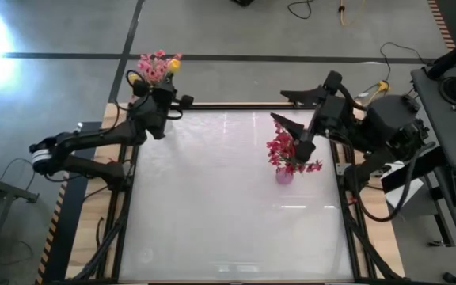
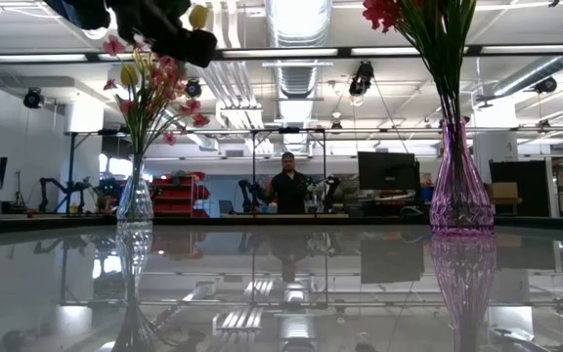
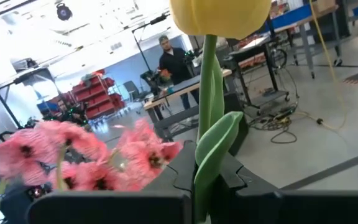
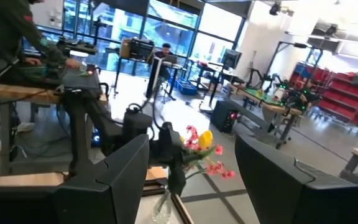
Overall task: Sort flowers into vase by color
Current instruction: Put the yellow tulip into the transparent vase
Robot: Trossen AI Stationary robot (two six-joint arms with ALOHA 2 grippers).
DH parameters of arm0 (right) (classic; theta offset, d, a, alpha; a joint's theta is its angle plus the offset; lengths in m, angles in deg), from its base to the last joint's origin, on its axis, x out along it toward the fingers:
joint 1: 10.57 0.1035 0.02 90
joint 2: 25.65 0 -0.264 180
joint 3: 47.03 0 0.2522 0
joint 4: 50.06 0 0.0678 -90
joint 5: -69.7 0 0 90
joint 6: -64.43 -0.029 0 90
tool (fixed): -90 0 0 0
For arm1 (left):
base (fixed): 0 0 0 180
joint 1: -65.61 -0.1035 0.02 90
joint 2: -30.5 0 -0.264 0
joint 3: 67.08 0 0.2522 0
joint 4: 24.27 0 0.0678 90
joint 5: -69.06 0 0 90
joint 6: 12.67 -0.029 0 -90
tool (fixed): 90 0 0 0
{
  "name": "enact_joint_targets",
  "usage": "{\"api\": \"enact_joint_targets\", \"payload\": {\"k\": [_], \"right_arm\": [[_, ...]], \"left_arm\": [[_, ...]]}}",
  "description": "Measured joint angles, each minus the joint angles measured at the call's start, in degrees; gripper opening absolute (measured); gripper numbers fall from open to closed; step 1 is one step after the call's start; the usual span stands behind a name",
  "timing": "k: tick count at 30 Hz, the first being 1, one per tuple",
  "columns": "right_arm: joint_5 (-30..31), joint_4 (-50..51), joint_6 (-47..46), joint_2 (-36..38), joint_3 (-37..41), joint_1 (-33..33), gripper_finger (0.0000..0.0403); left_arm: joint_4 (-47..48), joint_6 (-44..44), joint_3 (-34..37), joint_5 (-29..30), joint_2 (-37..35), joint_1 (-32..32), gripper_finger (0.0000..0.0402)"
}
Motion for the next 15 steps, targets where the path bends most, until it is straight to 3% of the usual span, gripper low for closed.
{"api": "enact_joint_targets", "payload": {"k": [15], "right_arm": [[1.2, 0.1, -0.5, 0.1, 0.0, -0.8, 0.023]], "left_arm": [[-0.2, 6.9, 7.1, 5.7, -3.2, -0.9, 0.0]]}}
